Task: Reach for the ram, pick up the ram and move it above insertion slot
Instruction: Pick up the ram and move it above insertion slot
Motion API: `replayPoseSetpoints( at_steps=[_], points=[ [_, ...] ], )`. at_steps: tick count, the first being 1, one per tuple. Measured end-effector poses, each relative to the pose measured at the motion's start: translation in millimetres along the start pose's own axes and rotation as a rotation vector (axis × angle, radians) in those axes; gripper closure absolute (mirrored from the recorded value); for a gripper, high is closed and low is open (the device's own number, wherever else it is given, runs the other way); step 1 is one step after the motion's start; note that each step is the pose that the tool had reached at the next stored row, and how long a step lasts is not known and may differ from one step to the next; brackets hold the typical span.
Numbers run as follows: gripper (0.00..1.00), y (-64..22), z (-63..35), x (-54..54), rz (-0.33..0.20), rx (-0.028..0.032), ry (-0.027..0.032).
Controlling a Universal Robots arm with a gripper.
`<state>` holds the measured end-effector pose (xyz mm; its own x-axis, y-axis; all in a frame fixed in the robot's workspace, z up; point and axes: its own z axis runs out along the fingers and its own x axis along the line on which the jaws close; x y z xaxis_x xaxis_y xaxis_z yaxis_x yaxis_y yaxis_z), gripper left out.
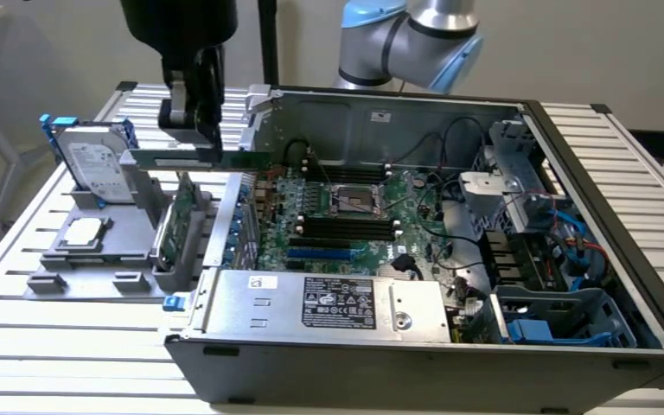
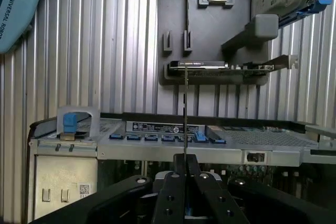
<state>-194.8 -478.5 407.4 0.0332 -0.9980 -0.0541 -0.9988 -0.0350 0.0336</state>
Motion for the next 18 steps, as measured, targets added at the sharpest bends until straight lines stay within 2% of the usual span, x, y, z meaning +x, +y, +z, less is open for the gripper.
replayPoseSetpoints(
  at_steps=[3,12,18],
  points=[
    [0.87,-13.5,-0.3,-0.6,0.0,0.0,-0.0024],
    [0.87,-54.9,-0.3,-4.2,0.0,-0.0007,-0.0037],
    [0.87,-81.3,3.3,-12.7,0.0,-0.0009,-0.0037]
  ],
)
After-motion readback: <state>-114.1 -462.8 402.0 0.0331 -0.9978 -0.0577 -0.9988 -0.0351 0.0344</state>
